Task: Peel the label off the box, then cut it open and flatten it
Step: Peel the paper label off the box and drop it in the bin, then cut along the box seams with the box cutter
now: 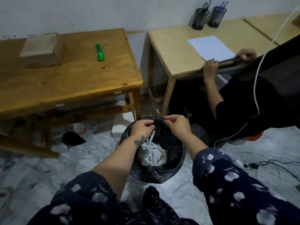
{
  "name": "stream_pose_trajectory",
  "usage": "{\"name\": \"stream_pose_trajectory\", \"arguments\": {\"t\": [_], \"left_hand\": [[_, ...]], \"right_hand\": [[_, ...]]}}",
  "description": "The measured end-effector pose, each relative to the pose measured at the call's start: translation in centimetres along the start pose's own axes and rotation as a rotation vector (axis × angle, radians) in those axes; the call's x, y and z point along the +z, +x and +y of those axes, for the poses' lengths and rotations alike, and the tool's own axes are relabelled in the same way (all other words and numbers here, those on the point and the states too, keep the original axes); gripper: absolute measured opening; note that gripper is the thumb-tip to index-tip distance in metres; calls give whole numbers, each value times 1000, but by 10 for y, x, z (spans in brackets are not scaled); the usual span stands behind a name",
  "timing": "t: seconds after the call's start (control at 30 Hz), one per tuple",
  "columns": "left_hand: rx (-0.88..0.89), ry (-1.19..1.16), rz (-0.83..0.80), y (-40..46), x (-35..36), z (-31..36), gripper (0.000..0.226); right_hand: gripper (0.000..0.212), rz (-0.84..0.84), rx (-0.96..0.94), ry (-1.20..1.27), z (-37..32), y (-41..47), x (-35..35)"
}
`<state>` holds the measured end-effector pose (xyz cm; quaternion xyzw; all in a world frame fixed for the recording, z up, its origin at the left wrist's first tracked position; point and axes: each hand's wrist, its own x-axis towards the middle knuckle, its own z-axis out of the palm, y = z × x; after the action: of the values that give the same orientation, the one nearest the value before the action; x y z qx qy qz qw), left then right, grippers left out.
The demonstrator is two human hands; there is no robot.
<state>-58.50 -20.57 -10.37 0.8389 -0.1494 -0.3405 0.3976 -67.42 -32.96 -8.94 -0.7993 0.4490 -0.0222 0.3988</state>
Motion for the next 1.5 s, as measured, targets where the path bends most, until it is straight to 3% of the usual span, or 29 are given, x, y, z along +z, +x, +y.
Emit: {"name": "stream_pose_trajectory", "arguments": {"t": [0.2,0.53,0.97,1.27,1.5], "left_hand": [[-47,-103,29,5,-5,2,27],[50,-87,96,14,-57,33,23],[104,-26,308,64,-257,13,25],[134,187,368,141,-399,-9,25],[143,331,329,198,-455,-19,24]], "right_hand": [[18,-25,-7,208,-6,8,-2],[15,-154,-131,213,-72,17,-4],[22,-341,-329,147,-264,48,84],[20,-249,-323,55,-376,107,170],[18,-161,-247,-209,-404,158,201]]}}
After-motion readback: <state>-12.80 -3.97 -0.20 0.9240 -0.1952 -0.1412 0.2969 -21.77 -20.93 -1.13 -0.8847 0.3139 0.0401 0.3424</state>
